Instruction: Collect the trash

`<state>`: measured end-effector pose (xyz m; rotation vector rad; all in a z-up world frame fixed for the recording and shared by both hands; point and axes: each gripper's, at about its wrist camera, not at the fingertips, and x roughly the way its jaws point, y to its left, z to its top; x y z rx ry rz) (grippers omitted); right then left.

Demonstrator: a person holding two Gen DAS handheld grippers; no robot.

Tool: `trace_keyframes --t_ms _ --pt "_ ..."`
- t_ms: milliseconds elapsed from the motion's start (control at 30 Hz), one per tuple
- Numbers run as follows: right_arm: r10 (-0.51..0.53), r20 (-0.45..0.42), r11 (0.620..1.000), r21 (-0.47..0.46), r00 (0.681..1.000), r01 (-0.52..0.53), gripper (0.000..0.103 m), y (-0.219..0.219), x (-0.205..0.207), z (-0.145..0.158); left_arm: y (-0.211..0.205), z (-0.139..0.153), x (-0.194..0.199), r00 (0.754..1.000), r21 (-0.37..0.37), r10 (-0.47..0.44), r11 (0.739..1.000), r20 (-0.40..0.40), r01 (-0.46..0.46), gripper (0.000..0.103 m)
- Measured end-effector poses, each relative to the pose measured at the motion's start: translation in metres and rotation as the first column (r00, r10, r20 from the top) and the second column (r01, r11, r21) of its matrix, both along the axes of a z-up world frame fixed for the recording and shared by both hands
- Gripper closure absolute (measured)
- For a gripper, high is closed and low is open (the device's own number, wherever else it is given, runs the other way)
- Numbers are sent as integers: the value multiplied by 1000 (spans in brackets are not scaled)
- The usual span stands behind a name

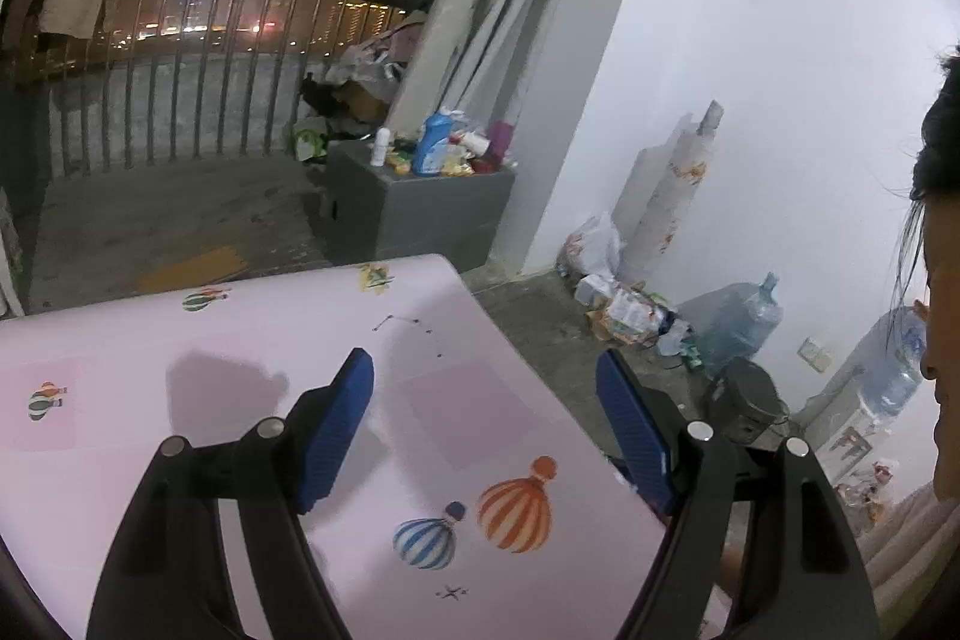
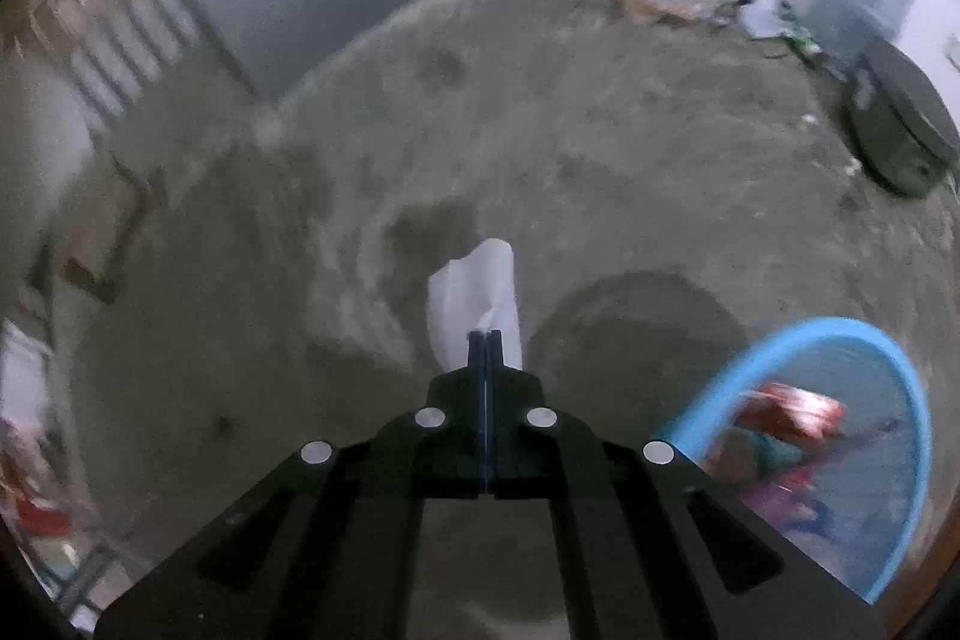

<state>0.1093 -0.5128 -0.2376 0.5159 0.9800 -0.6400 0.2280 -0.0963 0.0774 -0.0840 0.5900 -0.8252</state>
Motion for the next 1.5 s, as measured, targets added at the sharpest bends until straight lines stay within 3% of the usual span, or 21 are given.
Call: trace_keyframes --t_ms 167,267,367,433,600,767,900,1000,1100,1167,1233,1400,1500 --pt "-111 133 993 -26 985 116 103 -22 -84 82 1 8 -12 999 -40 -35 999 22 36 29" --pt "-212 165 975 -31 963 220 103 -28 -147 110 4 12 -21 999 -64 -45 997 23 46 29" --pt "-295 162 952 -31 942 304 103 -35 -196 108 9 14 -29 998 -72 -50 996 34 52 29" --pt "-348 134 937 10 928 350 103 -41 -215 86 12 14 -36 998 -66 -50 996 43 53 29" --pt "-437 38 894 126 899 429 103 -45 -228 17 18 14 -47 998 -49 -51 997 26 52 29" --pt "-491 -113 838 211 864 504 103 -51 -222 -39 13 -2 -59 997 -1 -51 999 -64 51 29" --pt "-437 -200 833 279 877 478 103 -45 -204 -57 8 -18 -76 988 -2 -91 996 -128 92 29" --pt "-434 -207 815 323 877 480 102 -35 -205 -59 5 -28 -88 977 -14 -131 991 -171 130 29" --pt "-406 -208 821 344 890 455 94 -33 -200 -63 4 -34 -103 966 -26 -170 985 -192 169 29" --pt "-403 -176 815 376 898 440 69 -35 -203 -58 4 -35 -116 959 -34 -200 980 -203 197 29" --pt "-434 -127 822 349 892 450 52 -34 -210 -41 4 -34 -128 955 -33 -225 974 -194 223 29" --pt "-419 -35 872 262 907 413 50 -26 -212 4 7 -28 -152 969 3 -208 978 -135 211 24" --pt "-398 51 902 202 916 381 49 -22 -217 45 14 -21 -165 982 -7 -160 987 -98 160 16"
